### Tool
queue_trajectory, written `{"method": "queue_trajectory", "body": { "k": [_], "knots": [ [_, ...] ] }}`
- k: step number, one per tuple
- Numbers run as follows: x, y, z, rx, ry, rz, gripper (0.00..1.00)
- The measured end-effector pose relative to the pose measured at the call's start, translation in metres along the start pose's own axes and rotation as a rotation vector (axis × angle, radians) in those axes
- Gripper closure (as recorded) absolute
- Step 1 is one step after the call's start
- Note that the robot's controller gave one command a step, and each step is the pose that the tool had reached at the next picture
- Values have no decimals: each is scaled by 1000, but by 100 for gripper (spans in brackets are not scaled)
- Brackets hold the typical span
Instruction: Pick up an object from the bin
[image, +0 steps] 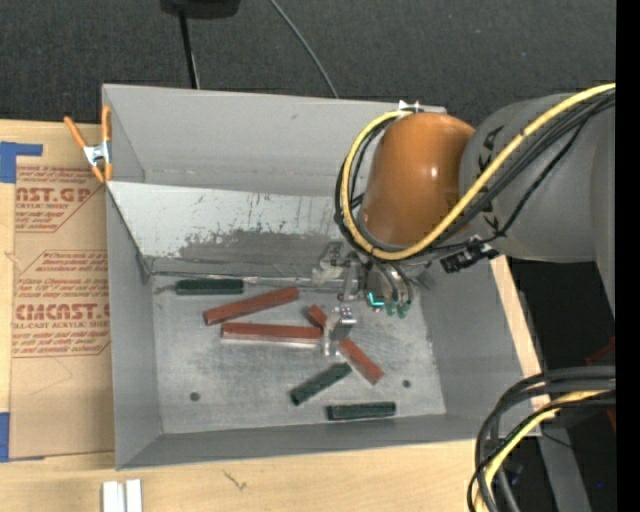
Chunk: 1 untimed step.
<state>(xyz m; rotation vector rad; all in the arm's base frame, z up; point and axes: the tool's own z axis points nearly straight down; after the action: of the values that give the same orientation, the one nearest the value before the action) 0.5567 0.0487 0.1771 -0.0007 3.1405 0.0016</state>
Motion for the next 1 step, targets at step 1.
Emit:
{"method": "queue_trajectory", "body": {
  "k": [1],
  "knots": [
    [-21,-1,101,-4,-7,87,100]
  ]
}}
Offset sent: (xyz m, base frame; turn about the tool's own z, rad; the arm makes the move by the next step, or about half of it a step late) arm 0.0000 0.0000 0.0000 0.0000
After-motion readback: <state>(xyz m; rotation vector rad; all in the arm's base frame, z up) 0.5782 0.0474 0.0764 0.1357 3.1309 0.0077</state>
